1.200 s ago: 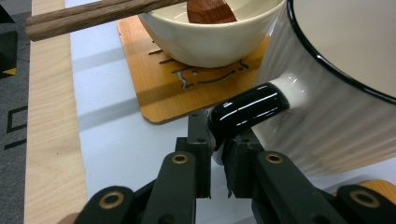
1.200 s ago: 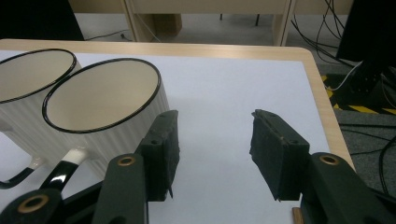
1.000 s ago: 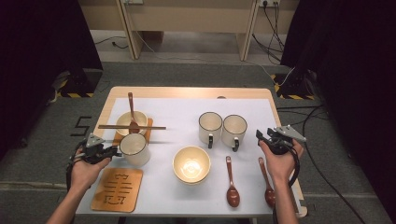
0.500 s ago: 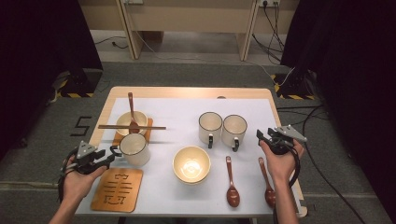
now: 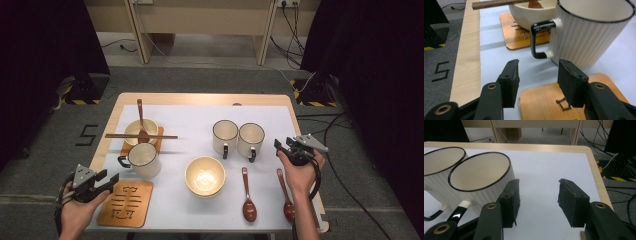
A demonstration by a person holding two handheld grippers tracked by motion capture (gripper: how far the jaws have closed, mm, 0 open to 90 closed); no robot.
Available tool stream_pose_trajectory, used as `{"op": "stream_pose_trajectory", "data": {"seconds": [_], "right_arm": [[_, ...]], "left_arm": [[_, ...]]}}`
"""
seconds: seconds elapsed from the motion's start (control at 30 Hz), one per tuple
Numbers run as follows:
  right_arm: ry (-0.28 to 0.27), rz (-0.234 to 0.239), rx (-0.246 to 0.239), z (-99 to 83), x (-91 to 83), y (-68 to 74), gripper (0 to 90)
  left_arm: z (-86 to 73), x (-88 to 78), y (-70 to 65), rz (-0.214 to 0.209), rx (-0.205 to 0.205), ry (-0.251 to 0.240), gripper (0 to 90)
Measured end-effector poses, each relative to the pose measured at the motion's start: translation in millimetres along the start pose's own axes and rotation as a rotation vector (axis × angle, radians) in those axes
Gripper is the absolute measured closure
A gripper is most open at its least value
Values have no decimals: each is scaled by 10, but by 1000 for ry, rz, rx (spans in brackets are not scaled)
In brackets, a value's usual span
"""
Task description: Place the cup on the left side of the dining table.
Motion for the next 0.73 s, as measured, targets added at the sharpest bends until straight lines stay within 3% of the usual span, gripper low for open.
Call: {"op": "stream_pose_trajectory", "data": {"seconds": [0.33, 0.5, 0.73], "right_arm": [[7, 0, -5, -19, 19, 13, 517], [7, 0, -6, -18, 20, 11, 517], [6, 2, -8, -15, 23, 17, 516]], "left_arm": [[-166, 6, -122, 9, -13, -27, 498], [-146, -2, -185, -1, -11, -61, 489], [-163, 2, -177, 0, -21, -68, 483]]}}
Point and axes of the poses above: each handheld gripper's, and its own axes: x roughly forward along the jaws, z roughly out of its top, y roughly to its left, the point moved 10 cm from there along x, roughly forward along the jaws, and after that the axes turned 10 degrees about x, right-handed, at the moved point
